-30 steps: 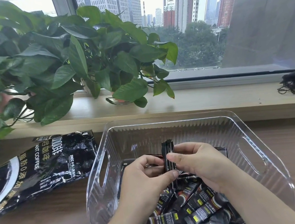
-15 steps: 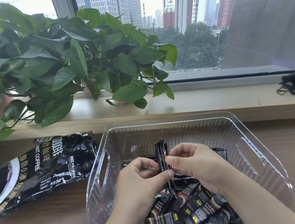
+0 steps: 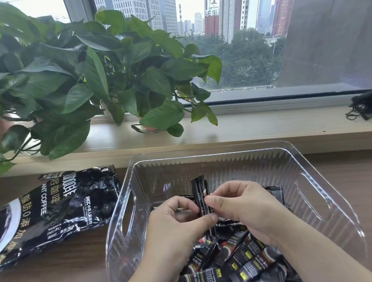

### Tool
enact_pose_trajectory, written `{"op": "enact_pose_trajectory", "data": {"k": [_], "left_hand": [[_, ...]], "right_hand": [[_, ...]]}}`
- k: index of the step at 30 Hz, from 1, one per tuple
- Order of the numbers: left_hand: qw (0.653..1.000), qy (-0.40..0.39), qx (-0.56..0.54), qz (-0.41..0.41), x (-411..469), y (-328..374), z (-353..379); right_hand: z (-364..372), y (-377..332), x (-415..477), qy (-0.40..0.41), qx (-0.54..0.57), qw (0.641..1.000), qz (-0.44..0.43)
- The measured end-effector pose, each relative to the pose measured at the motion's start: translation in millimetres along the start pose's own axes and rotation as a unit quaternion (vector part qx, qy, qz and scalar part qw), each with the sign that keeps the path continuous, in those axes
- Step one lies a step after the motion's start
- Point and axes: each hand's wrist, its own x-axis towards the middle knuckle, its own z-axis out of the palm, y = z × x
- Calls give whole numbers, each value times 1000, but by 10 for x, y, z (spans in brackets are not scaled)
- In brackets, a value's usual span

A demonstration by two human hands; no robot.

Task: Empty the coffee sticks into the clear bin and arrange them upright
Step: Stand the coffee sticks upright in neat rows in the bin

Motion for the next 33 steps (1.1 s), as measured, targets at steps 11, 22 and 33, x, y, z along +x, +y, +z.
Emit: {"op": "enact_pose_trajectory", "data": {"k": [11,22,33], "left_hand": [[998,61,20,20,-21,124,-143],[998,59,3,-14,61,-95,-125],[998,55,-3,-22,48,-83,-129]], "right_hand": [[-365,-170,32,116,-437,882,-130],[-294,-137,126,-85,-637,766,-19],[-331,-343,-96,84,-672,728,-105]]}}
